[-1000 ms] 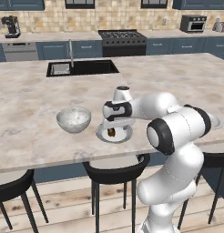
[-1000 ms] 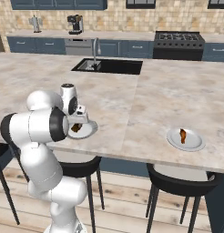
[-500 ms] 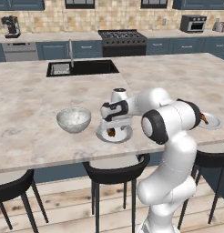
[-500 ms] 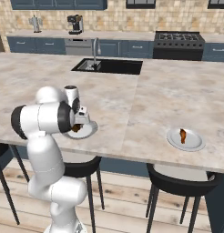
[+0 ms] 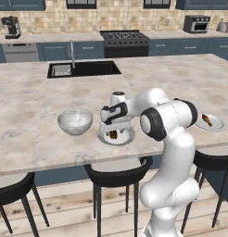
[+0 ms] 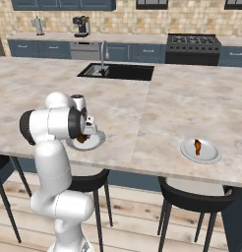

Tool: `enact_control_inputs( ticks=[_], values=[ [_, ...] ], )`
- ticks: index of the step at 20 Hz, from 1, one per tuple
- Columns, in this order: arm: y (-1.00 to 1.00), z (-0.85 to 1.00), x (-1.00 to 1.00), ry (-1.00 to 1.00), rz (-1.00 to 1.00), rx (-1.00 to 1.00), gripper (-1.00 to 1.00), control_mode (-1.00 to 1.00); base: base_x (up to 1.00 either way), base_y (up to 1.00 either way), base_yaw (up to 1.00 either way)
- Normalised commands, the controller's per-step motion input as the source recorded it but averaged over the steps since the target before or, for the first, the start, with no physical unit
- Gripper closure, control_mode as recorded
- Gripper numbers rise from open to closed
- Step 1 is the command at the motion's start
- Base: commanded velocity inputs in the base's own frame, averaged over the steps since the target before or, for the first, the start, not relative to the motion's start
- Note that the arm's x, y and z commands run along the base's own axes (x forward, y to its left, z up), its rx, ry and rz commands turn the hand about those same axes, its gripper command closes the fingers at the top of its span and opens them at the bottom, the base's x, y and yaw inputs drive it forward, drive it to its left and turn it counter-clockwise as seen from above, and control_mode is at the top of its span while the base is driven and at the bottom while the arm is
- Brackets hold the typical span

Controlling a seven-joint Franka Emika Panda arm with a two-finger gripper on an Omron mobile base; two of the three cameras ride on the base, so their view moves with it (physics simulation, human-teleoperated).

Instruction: Pick the chicken drumstick and sweet potato from their plates and place them in the bowl. Then put the bowl in the fridge.

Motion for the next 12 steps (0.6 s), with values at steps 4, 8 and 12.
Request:
enact_control_inputs(
  ticks=[4, 8, 12],
  values=[
    [0.0, -0.16, 0.23, 0.01, 0.0, 0.0, -1.0, -1.0, 0.0, 0.0, 0.0],
    [0.0, -0.18, 0.07, 0.04, 0.0, 0.0, -1.0, -1.0, 0.0, 0.0, 0.0],
    [0.0, -0.14, -0.05, 0.0, -0.04, 0.0, 1.0, -1.0, 0.0, 0.0, 0.0]
  ],
)
